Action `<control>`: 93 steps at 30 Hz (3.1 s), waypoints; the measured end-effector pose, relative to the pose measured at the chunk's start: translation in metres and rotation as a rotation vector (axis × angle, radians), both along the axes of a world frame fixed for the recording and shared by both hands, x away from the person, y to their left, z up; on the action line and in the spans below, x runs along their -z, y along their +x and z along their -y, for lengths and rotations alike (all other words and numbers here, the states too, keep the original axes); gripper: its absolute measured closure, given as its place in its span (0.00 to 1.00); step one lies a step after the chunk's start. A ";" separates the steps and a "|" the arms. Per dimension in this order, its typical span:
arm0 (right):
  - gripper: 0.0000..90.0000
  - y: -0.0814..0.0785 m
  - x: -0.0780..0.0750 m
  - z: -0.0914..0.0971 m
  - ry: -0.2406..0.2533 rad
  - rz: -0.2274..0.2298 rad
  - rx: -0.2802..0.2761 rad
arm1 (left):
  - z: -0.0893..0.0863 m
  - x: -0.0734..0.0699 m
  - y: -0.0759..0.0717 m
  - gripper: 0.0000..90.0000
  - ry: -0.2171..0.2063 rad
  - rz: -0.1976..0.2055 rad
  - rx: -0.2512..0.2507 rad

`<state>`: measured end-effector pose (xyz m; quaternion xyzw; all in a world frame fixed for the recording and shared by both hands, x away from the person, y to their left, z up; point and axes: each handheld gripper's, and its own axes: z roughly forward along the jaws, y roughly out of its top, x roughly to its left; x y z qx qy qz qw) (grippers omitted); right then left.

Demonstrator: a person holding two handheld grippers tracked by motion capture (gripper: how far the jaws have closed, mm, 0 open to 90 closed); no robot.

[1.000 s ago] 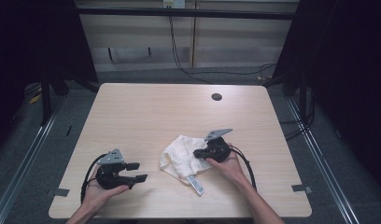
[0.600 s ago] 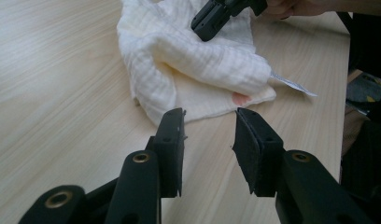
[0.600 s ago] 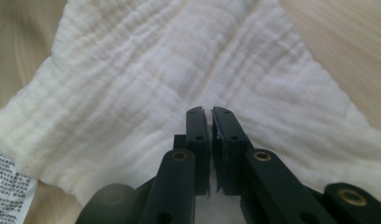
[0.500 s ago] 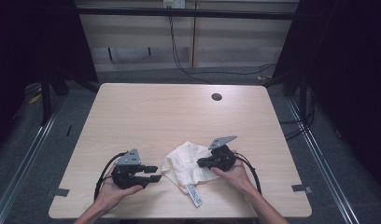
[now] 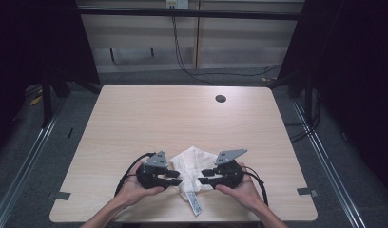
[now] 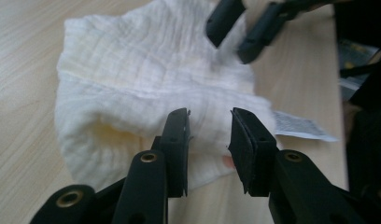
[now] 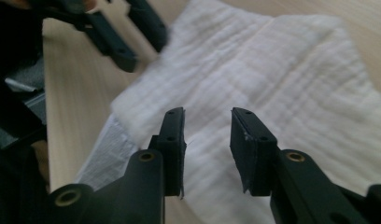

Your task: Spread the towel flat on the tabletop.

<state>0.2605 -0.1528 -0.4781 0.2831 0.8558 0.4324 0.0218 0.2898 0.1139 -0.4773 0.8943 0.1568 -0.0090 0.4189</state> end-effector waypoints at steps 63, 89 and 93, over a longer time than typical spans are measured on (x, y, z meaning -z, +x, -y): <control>0.85 0.031 0.017 0.055 0.012 -0.039 0.219 | 0.072 0.024 0.022 0.83 0.049 0.046 0.040; 0.62 -0.006 0.009 0.106 0.016 -0.004 0.265 | 0.012 -0.021 0.020 0.94 -0.121 -0.011 -0.021; 0.62 -0.015 0.012 0.105 -0.021 0.002 0.239 | -0.011 -0.022 0.008 0.94 -0.123 -0.008 -0.044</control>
